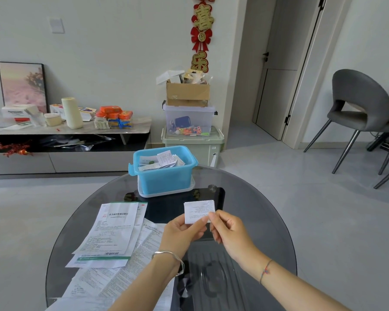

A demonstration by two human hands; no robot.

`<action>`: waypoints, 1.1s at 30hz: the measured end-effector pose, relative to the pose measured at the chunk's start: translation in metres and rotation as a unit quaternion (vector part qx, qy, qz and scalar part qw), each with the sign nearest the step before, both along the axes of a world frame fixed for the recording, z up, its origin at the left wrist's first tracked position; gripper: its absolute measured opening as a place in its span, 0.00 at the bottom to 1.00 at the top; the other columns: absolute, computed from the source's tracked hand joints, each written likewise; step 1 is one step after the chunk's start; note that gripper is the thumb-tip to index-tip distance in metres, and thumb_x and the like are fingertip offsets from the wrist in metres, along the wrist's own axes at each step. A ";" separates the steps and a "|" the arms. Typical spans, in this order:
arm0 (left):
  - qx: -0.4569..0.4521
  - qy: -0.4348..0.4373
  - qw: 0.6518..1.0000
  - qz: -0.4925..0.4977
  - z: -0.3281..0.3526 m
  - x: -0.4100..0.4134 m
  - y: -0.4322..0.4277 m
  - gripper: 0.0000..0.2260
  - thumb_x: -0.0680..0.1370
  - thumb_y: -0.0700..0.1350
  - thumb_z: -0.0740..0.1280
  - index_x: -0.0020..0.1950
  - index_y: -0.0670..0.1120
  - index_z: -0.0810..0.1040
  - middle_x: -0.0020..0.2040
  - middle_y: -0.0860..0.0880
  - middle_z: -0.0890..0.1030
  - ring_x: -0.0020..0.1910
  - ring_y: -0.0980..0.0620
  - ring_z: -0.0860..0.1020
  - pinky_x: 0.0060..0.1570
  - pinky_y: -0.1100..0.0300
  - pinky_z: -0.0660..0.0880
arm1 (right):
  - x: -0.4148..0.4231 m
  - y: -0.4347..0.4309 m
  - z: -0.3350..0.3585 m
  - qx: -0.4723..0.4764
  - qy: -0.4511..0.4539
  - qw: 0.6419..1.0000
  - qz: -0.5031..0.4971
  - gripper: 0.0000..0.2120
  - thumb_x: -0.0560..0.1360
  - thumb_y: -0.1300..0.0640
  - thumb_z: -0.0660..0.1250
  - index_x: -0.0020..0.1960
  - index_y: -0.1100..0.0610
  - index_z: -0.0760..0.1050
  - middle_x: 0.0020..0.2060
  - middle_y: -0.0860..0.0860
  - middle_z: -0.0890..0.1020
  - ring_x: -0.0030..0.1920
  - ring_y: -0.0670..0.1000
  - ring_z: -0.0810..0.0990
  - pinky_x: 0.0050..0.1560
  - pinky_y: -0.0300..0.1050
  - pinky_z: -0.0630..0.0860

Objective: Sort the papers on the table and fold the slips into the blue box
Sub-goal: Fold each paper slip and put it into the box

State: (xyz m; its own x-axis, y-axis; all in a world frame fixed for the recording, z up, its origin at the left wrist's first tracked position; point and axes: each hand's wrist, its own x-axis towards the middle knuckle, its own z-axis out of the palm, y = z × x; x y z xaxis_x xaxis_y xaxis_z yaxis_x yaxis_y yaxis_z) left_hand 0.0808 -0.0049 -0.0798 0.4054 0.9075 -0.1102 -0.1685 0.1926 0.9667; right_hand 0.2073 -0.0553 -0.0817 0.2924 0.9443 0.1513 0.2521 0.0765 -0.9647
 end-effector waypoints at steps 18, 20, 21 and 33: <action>-0.030 0.006 1.000 0.001 0.027 -0.015 0.035 0.11 0.74 0.41 0.72 0.55 0.43 0.82 0.46 0.47 0.86 0.44 0.53 0.84 0.42 0.67 0.79 | 0.001 0.030 0.026 -0.013 0.009 0.999 0.043 0.15 0.79 0.55 0.63 0.35 0.58 0.74 0.26 0.51 0.77 0.27 0.47 0.72 0.31 0.37 0.69; -0.050 -0.004 0.999 -0.001 0.033 -0.019 0.046 0.10 0.75 0.42 0.69 0.56 0.42 0.81 0.46 0.46 0.85 0.46 0.52 0.84 0.45 0.65 0.80 | -0.001 0.041 0.033 -0.018 0.023 0.998 0.052 0.16 0.80 0.55 0.62 0.35 0.60 0.75 0.27 0.52 0.79 0.28 0.48 0.73 0.32 0.38 0.71; -0.058 -0.011 0.998 -0.004 0.037 -0.022 0.052 0.09 0.77 0.41 0.68 0.55 0.42 0.81 0.47 0.46 0.85 0.47 0.51 0.84 0.46 0.64 0.80 | -0.002 0.047 0.036 -0.024 0.033 0.998 0.057 0.16 0.80 0.56 0.61 0.36 0.60 0.76 0.28 0.53 0.79 0.28 0.48 0.75 0.33 0.38 0.72; 0.047 0.135 0.989 -0.042 0.074 -0.037 0.140 0.09 0.80 0.42 0.64 0.54 0.38 0.80 0.42 0.47 0.85 0.39 0.55 0.84 0.39 0.67 0.79 | 0.014 0.138 0.081 -0.063 -0.044 0.996 0.041 0.07 0.75 0.61 0.70 0.52 0.56 0.77 0.39 0.51 0.84 0.29 0.42 0.77 0.30 0.33 0.71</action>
